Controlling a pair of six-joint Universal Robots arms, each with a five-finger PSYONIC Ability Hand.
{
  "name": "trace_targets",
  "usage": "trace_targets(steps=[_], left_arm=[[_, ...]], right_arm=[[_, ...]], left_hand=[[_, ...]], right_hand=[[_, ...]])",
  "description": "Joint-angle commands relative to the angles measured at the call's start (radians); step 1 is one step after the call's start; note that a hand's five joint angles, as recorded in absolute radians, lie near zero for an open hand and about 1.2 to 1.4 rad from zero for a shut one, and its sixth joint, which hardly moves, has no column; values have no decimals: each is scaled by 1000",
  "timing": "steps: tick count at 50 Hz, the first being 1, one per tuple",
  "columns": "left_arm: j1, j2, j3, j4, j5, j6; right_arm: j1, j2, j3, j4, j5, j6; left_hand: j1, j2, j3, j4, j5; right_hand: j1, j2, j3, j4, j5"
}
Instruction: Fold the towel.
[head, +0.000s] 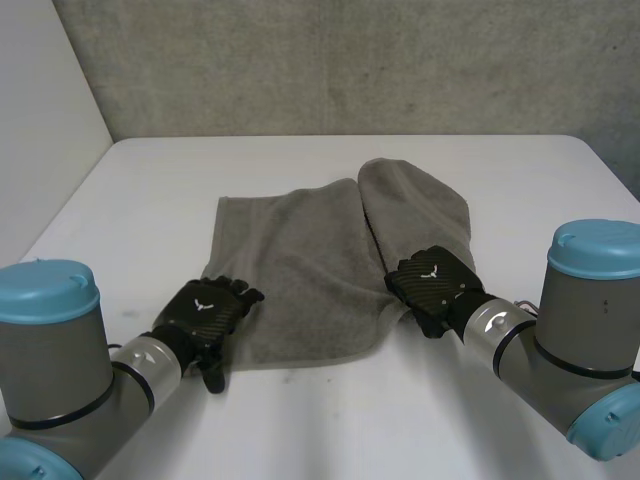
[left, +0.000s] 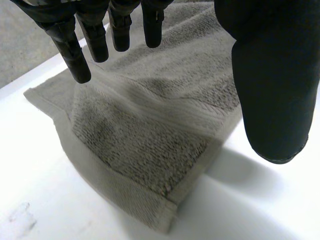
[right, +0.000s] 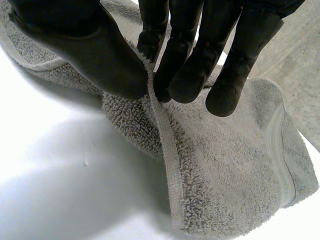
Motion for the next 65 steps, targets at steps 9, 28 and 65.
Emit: trace_targets(steps=[9, 28, 65], left_arm=[[41, -83, -12, 86, 0, 122], [71, -112, 16, 106, 6, 175], [57, -242, 251, 97, 3, 170]], right_arm=[[0, 6, 5, 0, 0, 0], [0, 9, 16, -3, -3, -1], [-2, 33, 12, -3, -3, -5]], left_hand=[[96, 98, 98, -48, 77], [307, 309, 309, 164, 288], [1136, 1138, 1139, 993, 1118]], right_hand=[[55, 47, 36, 36, 29], [55, 47, 36, 36, 29], [55, 47, 36, 36, 29]])
